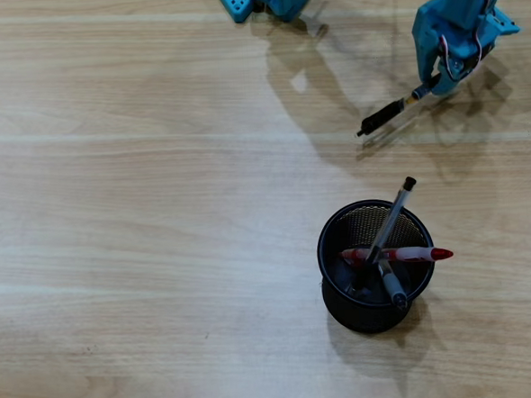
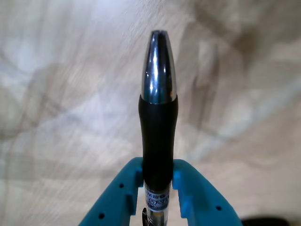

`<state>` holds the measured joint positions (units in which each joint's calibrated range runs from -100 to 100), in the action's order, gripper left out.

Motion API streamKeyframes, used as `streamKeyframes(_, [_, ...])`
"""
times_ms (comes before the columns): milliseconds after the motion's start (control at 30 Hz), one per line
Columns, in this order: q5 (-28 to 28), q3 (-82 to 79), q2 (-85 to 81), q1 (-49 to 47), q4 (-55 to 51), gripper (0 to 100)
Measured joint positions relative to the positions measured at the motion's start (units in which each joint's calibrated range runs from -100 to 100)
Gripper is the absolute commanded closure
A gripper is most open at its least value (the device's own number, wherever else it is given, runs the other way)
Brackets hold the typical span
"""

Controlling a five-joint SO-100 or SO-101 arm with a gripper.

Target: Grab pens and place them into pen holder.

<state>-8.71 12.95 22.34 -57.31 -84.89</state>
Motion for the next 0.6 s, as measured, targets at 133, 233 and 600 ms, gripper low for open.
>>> streamKeyframes(133, [0.00,0.27,-6.63,2.19,-2.59,98])
streamKeyframes(233, [0.00,0.27,-11.30,4.57,-3.19,98])
streamKeyframes(600, [0.00,3.37,-28.63,17.06,7.08,98])
